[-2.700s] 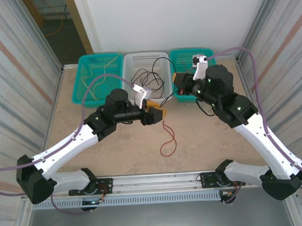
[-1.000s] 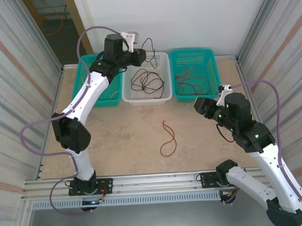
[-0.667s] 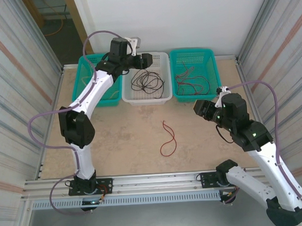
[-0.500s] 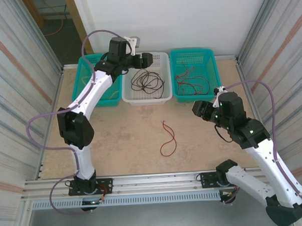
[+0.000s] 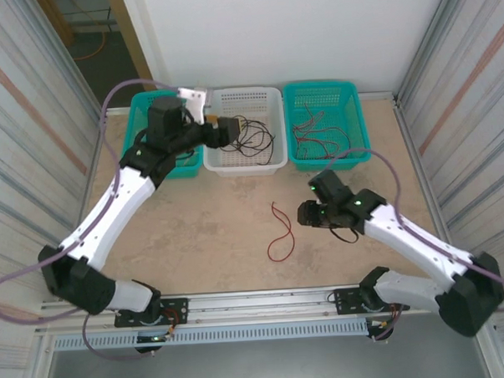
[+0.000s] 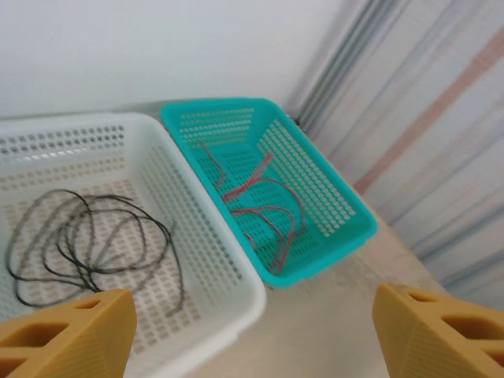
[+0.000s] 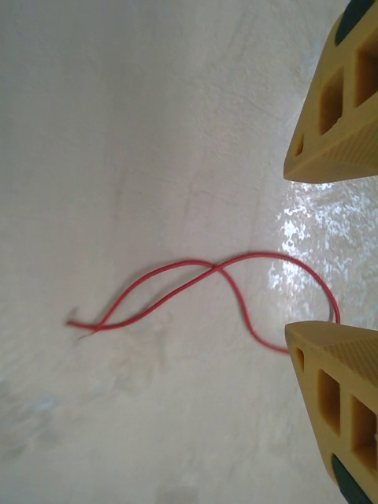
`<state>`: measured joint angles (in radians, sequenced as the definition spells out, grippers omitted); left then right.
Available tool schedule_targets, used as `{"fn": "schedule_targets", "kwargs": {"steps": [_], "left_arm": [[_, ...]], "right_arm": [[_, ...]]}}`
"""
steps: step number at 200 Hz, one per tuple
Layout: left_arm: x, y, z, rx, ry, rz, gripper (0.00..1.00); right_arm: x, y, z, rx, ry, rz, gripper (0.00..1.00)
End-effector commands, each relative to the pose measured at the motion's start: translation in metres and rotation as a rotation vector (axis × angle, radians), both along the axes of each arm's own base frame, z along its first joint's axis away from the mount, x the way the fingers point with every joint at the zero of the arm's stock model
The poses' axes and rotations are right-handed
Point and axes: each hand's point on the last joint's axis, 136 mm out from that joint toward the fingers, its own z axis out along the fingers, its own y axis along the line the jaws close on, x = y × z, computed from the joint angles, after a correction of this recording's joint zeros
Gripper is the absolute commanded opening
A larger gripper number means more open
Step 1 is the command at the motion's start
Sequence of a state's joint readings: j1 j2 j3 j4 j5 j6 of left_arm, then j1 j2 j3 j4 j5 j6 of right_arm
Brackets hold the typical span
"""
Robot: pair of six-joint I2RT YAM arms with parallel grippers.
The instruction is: Untangle the cables
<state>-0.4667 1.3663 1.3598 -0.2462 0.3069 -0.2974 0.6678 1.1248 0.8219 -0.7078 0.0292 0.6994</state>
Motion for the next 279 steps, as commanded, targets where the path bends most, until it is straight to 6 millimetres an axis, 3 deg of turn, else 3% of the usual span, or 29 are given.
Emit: {"fn": "schedule_targets", "kwargs": {"steps": [1,21,49,92,129,184,202,219,233,248,279], "left_arm": [[-0.03,-0.005,-0.014,-0.055,0.03,-0.063,0.79],[-0.053,-0.001,-0.029,-0.036,0.049,-0.077,0.79],[-0.071,0.006,-0.045,-0.048,0.097,-0.076,0.78],[-0.084,0.01,-0.062,-0.033,0.144,-0.084,0.77],[-0.087,0.011,-0.067,-0.047,0.156,-0.08,0.76],[-0.086,0.013,-0.068,-0.032,0.153,-0.076,0.75],[-0.086,0.012,-0.066,-0.033,0.152,-0.077,0.75],[-0.085,0.012,-0.065,-0.034,0.15,-0.078,0.75],[-0.085,0.012,-0.063,-0.035,0.148,-0.08,0.75],[-0.086,0.012,-0.061,-0.035,0.143,-0.081,0.75],[-0.084,0.013,-0.057,-0.031,0.132,-0.075,0.75]], "right_arm": [[0.013,0.01,-0.023,-0.071,0.02,-0.015,0.44],[0.027,0.027,-0.042,-0.09,0.047,0.006,0.41],[0.044,0.046,-0.066,-0.15,0.083,0.066,0.36],[0.057,0.08,-0.074,-0.205,0.087,0.178,0.33],[0.061,0.071,-0.092,-0.292,0.128,0.19,0.32],[0.047,0.07,-0.109,-0.328,0.188,0.225,0.29],[0.043,0.071,-0.112,-0.339,0.194,0.23,0.23],[0.042,0.067,-0.116,-0.363,0.201,0.22,0.1],[0.044,0.063,-0.113,-0.384,0.189,0.205,0.0],[0.048,0.062,-0.098,-0.387,0.16,0.189,0.0],[0.058,0.081,-0.024,-0.245,-0.003,0.195,0.0]]}}
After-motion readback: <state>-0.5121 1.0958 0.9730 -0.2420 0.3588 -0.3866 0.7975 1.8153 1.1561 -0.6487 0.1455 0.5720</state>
